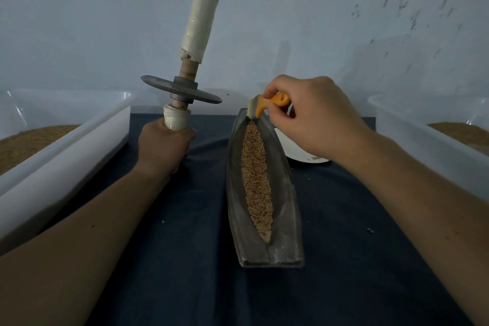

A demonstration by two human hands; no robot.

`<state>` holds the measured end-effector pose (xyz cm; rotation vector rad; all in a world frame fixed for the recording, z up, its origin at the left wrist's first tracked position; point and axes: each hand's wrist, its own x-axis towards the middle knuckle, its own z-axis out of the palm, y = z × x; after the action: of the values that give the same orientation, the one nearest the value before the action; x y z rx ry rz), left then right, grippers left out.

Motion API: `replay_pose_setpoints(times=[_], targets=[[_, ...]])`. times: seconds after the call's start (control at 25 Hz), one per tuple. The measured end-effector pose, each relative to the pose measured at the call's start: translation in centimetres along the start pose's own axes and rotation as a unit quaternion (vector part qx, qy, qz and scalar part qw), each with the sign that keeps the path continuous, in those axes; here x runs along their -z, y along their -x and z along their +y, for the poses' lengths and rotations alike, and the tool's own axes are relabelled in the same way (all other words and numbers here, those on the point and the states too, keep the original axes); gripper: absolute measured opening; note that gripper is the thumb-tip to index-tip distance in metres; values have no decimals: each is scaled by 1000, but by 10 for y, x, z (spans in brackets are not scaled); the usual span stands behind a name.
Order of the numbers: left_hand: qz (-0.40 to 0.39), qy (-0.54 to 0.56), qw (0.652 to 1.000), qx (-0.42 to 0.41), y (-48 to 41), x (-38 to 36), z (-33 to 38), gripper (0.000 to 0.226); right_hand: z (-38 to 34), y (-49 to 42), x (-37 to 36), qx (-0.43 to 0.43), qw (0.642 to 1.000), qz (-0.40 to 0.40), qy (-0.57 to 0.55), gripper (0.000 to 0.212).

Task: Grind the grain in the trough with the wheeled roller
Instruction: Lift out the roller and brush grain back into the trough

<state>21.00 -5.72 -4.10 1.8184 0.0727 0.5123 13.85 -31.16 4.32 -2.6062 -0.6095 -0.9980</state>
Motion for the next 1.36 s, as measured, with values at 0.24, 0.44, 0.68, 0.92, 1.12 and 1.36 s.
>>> replay_pose_setpoints(times=[0.24, 0.44, 0.68, 0.92, 1.12, 1.36], targets=[[4, 3, 1000, 7, -1, 0, 0, 25, 2, 5, -15, -8, 998, -13, -53, 15], [3, 0, 1000, 5, -1, -1, 0, 20, 6, 9, -21, -22, 991, -63, -119, 15], [6, -15, 1000, 2, -1, -1, 0, 15, -2, 5, -7, -15, 987, -79, -136, 21], [3, -24, 1000, 0, -2, -1, -1, 17, 0, -1, -1, -42, 991, 32, -125, 21], [3, -26, 1000, -4, -3, -1, -2, 16, 3, 5, -16, -37, 993, -44, -106, 15], [5, -26, 1000, -9, -3, -1, -1, 16, -11, 3, -4, -21, 978, -182, -95, 22]])
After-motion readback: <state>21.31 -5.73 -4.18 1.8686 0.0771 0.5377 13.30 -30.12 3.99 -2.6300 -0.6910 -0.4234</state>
